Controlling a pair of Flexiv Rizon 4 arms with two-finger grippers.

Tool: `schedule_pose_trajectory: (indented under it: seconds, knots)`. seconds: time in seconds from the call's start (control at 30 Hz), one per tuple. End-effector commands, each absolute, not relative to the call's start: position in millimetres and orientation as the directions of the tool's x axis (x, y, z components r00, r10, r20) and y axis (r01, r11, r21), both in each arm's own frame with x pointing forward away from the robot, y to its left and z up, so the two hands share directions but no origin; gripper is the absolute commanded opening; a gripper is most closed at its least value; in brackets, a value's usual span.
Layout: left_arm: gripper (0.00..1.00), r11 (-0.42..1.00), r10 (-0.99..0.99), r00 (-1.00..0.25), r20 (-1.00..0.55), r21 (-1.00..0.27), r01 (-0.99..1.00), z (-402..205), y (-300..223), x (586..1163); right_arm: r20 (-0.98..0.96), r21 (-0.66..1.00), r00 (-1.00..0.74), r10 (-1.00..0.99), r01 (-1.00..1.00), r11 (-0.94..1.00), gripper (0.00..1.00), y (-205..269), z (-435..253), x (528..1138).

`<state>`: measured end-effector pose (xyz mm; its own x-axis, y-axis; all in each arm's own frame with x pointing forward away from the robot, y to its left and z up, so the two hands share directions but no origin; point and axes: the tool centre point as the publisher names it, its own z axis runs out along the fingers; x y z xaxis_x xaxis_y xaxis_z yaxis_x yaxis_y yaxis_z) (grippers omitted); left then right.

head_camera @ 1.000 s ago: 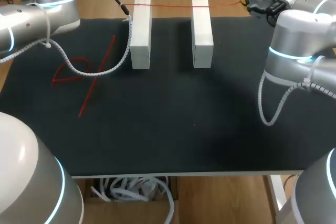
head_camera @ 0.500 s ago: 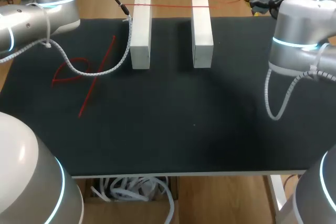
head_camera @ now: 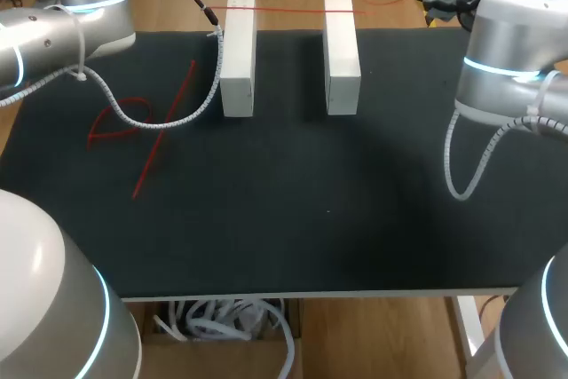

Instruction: Grab the tape and strap the tape.

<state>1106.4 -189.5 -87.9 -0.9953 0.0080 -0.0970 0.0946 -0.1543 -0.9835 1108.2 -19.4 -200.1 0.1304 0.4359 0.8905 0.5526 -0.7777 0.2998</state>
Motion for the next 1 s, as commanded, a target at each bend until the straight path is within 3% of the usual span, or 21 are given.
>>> schedule_pose_trajectory:
  seconds: [0.03, 0.23, 0.4, 1.0]
  knots:
    - [0.0, -0.157, 0.009, -0.995, -0.099, -0.983, 0.097, -89, -190, 1107, 0.893, 0.301, 0.124, 0.432, 0.549, -0.78, 0.0, -20, -202, 1107]
    - [0.0, -0.157, 0.009, -0.995, -0.099, -0.983, 0.097, -89, -190, 1107, 0.893, 0.301, 0.124, 0.432, 0.549, -0.78, 0.0, -20, -202, 1107]
    - [0.0, 0.12, 0.021, -0.999, -0.033, -0.992, 0.036, -92, -196, 1107, 0.893, 0.301, 0.124, 0.432, 0.549, -0.78, 0.0, -20, -202, 1107]
    - [0.0, 0.466, -0.001, -1.0, -0.002, -0.885, 0.001, -82, -205, 1105, 0.893, 0.301, 0.124, 0.432, 0.549, -0.78, 0.0, -20, -202, 1107]
